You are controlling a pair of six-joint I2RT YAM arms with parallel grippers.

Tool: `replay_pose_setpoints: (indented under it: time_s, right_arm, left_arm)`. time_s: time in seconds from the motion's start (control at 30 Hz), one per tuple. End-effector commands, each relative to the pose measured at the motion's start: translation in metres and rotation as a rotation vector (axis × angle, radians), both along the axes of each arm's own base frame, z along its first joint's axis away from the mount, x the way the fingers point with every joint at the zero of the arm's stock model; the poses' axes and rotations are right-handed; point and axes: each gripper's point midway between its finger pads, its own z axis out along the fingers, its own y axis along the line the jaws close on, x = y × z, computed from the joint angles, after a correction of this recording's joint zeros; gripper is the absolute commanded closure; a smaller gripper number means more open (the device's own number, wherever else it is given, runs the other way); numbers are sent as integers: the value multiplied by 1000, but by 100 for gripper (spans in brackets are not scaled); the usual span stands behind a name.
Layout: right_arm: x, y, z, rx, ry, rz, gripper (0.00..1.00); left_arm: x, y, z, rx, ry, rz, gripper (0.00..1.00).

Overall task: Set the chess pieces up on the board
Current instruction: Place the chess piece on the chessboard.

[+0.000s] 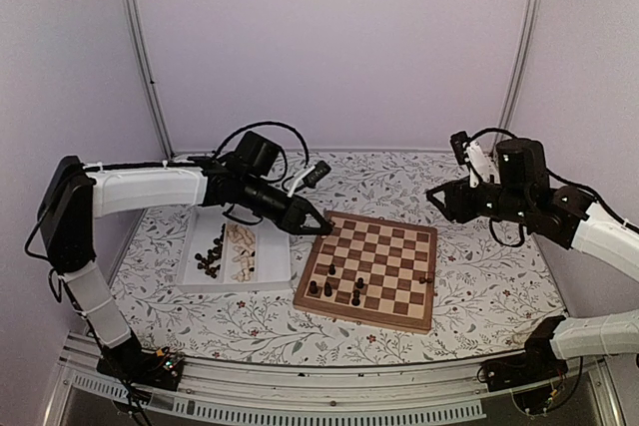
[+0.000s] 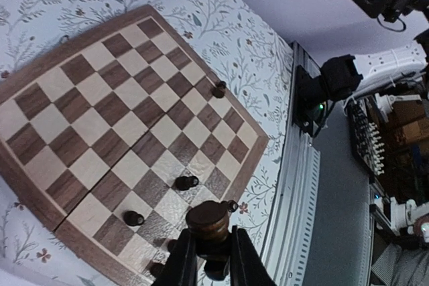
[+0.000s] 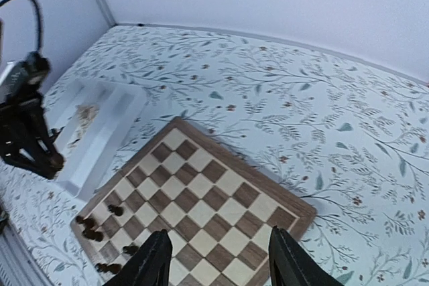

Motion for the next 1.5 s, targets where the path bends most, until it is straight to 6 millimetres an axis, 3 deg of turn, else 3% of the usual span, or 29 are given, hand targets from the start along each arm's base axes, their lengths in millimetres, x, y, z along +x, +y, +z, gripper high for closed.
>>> replay_pose_setpoints:
  time_s: [0.0,0.23,0.5,0.9,1.13,1.47]
  right_arm:
    - [-28,44,23,126,-76,302,53]
    - [-50,66,-42,124,117,454,58]
    - [-103,111,-42,1,-19,745,55]
    - [-128,135,-89,-370,-45,816,50]
    - [-138,150,-96,-505,-101,881,49]
    - [-167,172,-111,-635,-137,1018,48]
  left_arm:
    - [-40,-26,-4,-42,65,-204,100]
    - [-63,-50,-26,10,46,-281,100]
    - [-97,-58,-25,-25,240,-461,100]
    - [-138,-35,-24,-30,450,-602,100]
    - [-157,-32,-44,18,515,-633,100]
    - [-164,-38,-54,23,550,-667,100]
